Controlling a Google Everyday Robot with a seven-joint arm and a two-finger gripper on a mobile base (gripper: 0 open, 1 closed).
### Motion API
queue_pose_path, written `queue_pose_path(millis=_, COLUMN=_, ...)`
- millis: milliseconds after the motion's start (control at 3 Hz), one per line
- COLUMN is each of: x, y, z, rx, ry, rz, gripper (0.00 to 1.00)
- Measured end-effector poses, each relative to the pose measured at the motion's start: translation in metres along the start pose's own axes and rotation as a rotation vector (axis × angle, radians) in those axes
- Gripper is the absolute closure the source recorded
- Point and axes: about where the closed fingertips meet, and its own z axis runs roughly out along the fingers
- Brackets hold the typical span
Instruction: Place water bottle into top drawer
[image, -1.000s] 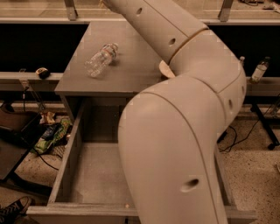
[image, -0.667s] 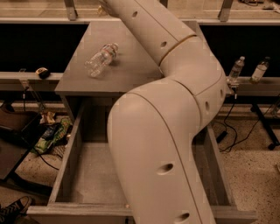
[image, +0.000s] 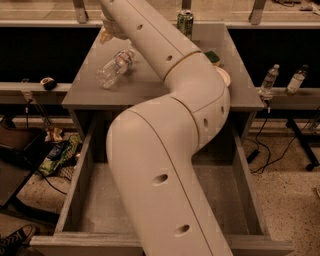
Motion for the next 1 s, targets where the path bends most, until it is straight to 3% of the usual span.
queue_pose_path(millis=333, x=-0.028, y=-0.017, z=0.023, rx=0.008, ry=-0.073, rz=-0.020, gripper=0.00)
queue_pose_path(millis=667, x=-0.049, y=-0.031, z=0.043, rx=0.038, ry=-0.122, rz=-0.006, gripper=0.18)
queue_pose_path(millis=1000, x=-0.050, y=-0.035, z=0.048, rx=0.047, ry=-0.122, rz=-0.005, gripper=0.41)
